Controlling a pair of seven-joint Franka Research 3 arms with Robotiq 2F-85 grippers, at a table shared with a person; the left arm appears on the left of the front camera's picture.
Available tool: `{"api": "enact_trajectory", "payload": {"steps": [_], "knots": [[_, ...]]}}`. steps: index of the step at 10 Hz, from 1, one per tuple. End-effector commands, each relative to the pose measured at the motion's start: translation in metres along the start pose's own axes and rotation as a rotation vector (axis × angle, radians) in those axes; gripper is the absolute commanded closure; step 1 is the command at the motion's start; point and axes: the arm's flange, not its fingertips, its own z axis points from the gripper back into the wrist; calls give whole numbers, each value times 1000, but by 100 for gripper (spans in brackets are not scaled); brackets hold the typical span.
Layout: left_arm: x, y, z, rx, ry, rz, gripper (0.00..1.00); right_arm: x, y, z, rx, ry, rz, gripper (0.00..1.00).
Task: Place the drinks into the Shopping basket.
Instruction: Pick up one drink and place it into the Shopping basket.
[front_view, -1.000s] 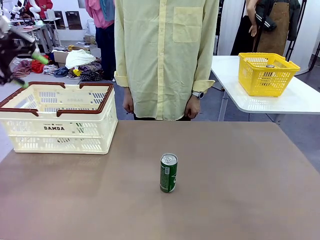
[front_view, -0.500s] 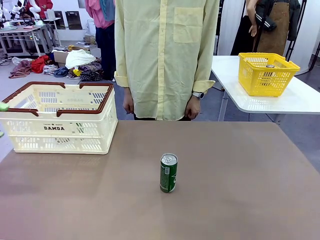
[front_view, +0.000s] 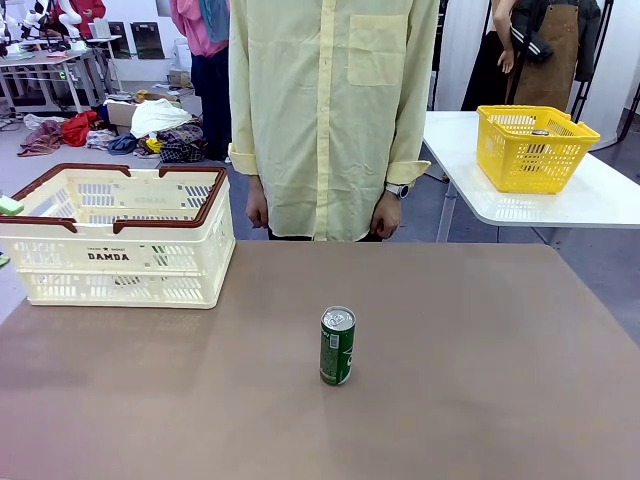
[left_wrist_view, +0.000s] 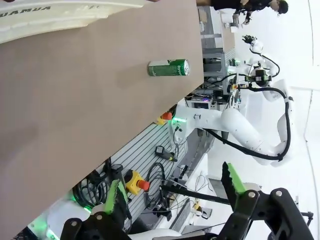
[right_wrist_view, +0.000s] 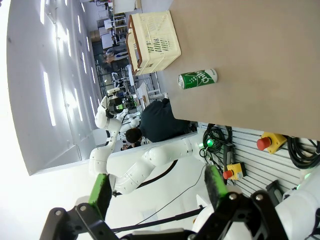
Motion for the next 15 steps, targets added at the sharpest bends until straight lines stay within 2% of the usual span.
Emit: {"api": "enact_trajectory", "payload": {"steps": [1, 12, 13, 15], "knots": [[-2, 3, 0, -16, -4, 17, 0, -1, 3, 1, 14, -3, 7, 0], [0, 4, 0, -2, 0, 13, 0, -1, 3, 1, 14, -3, 7, 0], [-4, -26, -10, 18, 17, 145, 0, -1, 3, 1, 14, -3, 7, 0], [19, -132, -57, 186, 156, 141, 0, -1, 3, 1, 14, -3, 7, 0]]}}
